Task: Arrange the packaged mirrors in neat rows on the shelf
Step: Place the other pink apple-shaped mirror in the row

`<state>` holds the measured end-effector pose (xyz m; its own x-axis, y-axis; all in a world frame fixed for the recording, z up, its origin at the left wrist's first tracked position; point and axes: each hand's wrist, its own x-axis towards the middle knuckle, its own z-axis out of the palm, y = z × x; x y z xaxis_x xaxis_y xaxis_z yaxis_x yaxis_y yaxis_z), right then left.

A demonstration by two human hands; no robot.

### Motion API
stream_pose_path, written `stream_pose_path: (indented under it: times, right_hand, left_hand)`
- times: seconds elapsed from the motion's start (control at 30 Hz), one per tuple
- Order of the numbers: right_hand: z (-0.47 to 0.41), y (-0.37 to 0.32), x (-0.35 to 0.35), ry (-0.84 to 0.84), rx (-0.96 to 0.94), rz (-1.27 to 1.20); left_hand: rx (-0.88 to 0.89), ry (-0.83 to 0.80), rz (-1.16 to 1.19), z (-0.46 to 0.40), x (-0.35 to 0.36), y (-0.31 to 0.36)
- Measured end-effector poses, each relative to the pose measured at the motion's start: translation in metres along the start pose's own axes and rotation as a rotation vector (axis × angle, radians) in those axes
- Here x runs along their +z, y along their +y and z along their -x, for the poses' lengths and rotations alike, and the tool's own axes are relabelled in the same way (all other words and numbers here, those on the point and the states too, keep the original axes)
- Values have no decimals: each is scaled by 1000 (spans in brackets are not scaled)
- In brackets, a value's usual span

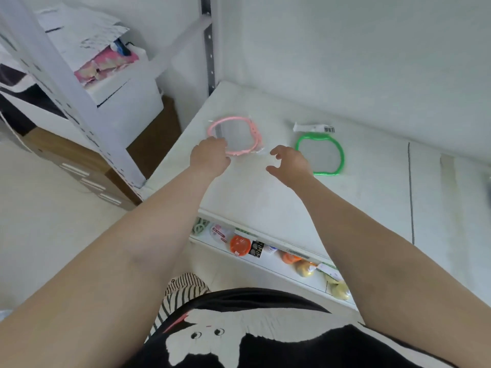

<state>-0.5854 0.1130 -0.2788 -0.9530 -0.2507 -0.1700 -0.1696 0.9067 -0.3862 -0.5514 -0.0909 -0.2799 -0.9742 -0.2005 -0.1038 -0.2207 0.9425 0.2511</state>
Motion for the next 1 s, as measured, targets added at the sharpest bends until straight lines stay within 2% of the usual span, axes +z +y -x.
stream_pose_path:
  times: [0.17,0.33,0.57,0.8,1.0]
  right_hand:
    - [-17,-39,15,90,212,-70]
    - [-8,-81,41,135,353,-131]
    - [-5,-93,59,160,546,-352]
    - [-31,-80,72,179,586,-369]
    - [-51,-90,84,118,598,-434]
  left_hand:
    - [197,-43,-34,-48,-12,-40]
    - [272,-133,23,-73,-22,-71]
    - [293,-240,141,-94,-7,-70]
    - [212,-213,122,-126,12,-72]
    - [158,-301,194,-133,25,-72]
